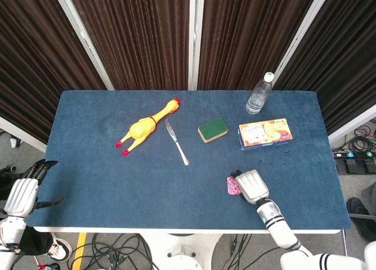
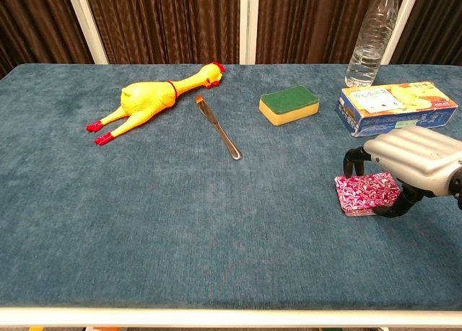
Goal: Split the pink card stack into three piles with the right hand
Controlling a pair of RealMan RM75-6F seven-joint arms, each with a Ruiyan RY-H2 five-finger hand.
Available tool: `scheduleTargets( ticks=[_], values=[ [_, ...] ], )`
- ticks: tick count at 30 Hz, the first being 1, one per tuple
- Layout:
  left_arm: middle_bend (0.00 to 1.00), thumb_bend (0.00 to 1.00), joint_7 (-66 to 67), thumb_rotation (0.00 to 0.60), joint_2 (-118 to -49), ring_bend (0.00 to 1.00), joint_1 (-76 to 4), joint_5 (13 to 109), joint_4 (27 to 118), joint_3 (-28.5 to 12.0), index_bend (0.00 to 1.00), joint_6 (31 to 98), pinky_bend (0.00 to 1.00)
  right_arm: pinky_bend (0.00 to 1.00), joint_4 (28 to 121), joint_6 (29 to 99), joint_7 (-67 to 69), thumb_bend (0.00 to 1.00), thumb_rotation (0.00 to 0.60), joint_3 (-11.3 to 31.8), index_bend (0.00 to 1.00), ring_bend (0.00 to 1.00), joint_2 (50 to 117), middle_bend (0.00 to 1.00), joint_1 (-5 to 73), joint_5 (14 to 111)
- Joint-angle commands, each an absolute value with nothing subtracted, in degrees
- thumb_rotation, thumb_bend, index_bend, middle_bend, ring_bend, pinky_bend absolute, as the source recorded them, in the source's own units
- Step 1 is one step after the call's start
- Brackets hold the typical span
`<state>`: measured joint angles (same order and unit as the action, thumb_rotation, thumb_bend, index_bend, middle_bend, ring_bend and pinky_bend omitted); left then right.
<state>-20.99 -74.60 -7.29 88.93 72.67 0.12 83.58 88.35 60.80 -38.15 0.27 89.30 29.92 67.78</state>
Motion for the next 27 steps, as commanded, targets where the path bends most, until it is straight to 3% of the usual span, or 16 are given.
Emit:
scheduleTargets(
  ticks=[1,20,27],
  values=[
    [0.15,0.03,-21.0,0.600,-74.6,0.06,-7.3,88.9,72.7,0.1,0.16,83.6,0.18,0.93,88.3,60.9,-37.9,0.15,0.600,0.3,0.38,0.85,89.4,0.43,29.9,68.0],
    [0.15,0.03,-20.8,0.600,-74.6,0.06,-7.3,88.9,72.7,0.1,0.16,83.4,0.18,0.93,88.7,61.8,-34.6,0.15,0.600,0.7,0.38,0.85,88.8,0.43,29.5,70.8],
    [0.15,0.03,-21.0,0.600,-74.7,0.06,-7.3,88.9,72.5,0.2,0.16,83.2,0.18,0.93,87.4,60.1,-33.4,0.15,0.600,3.1,0.38,0.85,89.7,0.43,31.1,69.7]
  ],
)
